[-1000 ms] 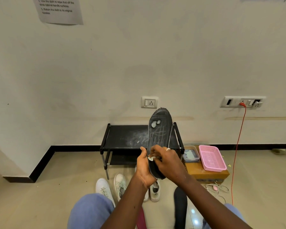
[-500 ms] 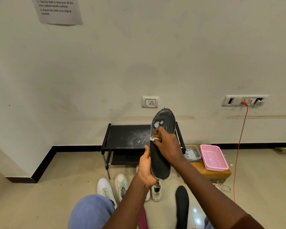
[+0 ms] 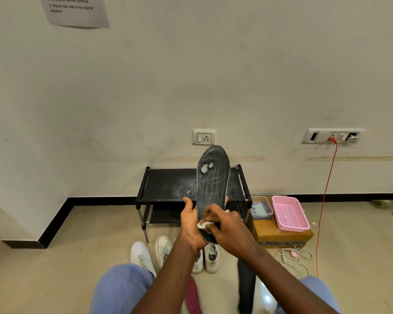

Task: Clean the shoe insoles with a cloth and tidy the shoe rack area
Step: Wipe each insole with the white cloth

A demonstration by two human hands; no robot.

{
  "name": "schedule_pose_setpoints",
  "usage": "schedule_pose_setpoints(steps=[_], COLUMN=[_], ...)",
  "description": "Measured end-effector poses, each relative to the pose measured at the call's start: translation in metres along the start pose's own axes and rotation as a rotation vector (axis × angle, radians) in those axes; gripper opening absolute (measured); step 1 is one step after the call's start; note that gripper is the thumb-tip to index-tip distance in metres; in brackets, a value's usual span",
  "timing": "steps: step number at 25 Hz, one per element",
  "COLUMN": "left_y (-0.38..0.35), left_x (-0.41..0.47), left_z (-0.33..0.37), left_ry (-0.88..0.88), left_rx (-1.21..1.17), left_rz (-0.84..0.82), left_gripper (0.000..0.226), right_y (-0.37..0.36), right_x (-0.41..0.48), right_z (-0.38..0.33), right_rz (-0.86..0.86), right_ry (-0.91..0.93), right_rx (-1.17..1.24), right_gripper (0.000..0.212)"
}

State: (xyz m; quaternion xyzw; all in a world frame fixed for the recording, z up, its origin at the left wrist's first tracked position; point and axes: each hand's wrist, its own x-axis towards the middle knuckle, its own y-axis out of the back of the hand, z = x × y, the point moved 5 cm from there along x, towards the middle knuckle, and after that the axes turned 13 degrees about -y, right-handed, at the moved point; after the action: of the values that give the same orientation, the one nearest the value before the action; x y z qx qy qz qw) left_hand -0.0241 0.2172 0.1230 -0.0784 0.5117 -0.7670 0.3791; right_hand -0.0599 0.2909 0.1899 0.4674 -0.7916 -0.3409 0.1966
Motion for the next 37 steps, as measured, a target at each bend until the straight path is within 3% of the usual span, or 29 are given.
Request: schedule_pose_setpoints(steps=[5, 11, 17, 25, 29, 34, 37], left_y=[-0.007, -0.012, -0.012, -0.008, -0.010, -0.014, -0.014], left_x=[-0.009, -0.011, -0.003, 0.007, -0.002, -0.010, -0.008], left_z=[-0.003, -0.007, 0.003, 0.010, 0.002, -0.003, -0.002], left_ry=[0.079, 0.007, 0.021, -0.084, 0.047, 0.058, 0.027], left_rx=[0.005, 0.021, 0.032, 0.001, 0.131, 0.127, 0.095], left_rz=[-0.055, -0.066, -0.120, -0.049, -0.014, -0.029, -0.032], left_gripper=[0.077, 0.068, 0.082, 0.070, 0.062, 0.065, 0.062], right_y=[0.008, 0.026, 0.013, -0.002, 0.005, 0.018, 0.032], right_x=[0.015, 0.045, 0.019, -0.008, 0.004, 0.037, 0.048], right_z=[-0.006, -0.008, -0.007, 0.013, 0.011, 0.008, 0.007], right_rz=[0.092, 0.215, 0.120, 0.023, 0.109, 0.242, 0.281], right_ry=[-0.004, -0.051, 0.019, 0.031, 0.026, -0.037, -0.107], right_rx=[-0.009, 0.025, -0.003, -0.026, -0.072, -0.178, -0.056], right_gripper=[0.023, 0.021, 0.023, 0.026, 0.023, 0.020, 0.020])
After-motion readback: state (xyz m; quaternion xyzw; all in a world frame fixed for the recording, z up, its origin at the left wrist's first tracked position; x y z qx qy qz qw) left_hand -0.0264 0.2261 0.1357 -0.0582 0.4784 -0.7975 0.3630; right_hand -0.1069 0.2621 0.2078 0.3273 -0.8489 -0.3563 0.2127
